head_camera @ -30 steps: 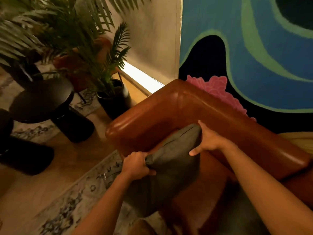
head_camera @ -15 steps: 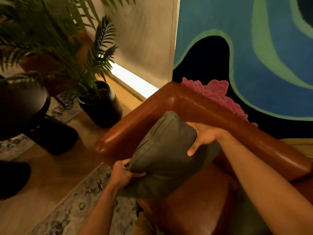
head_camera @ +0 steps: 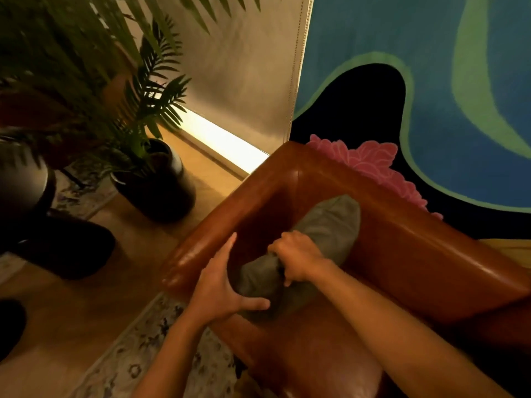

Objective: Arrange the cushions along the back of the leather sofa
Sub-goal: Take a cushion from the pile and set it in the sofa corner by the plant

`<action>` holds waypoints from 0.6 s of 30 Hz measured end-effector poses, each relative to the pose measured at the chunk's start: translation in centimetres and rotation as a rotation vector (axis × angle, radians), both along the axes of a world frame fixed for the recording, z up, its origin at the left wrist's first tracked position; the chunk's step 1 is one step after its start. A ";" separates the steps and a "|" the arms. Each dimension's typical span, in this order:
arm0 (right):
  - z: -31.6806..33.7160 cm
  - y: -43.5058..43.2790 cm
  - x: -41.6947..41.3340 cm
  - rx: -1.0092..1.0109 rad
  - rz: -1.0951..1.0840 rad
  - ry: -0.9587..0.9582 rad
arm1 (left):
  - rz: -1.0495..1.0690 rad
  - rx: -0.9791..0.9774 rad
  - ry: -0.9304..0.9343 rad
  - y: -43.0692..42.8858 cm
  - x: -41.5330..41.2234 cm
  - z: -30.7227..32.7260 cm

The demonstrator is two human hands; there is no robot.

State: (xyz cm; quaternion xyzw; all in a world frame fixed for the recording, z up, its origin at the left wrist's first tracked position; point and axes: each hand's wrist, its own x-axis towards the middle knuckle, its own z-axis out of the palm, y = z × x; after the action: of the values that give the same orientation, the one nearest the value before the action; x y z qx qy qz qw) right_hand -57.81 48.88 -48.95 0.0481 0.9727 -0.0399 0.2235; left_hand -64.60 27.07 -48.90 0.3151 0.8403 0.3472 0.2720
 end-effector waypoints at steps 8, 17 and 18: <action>-5.1 -3.3 -0.7 0.044 0.117 -0.111 | -0.119 -0.654 0.262 5.5 3.0 -7.4; -2.3 6.6 0.5 0.269 0.120 -0.168 | -0.039 -0.574 0.083 -0.3 -0.2 -10.3; -1.6 7.4 0.6 0.236 0.103 -0.157 | -0.045 -0.568 0.058 -1.4 -0.8 -10.4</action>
State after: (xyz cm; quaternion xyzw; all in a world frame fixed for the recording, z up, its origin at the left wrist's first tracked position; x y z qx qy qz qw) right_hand -57.23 56.29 -50.57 0.0269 0.9513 0.0901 0.2937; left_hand -65.38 25.68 -59.29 0.2547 0.9042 0.0824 0.3327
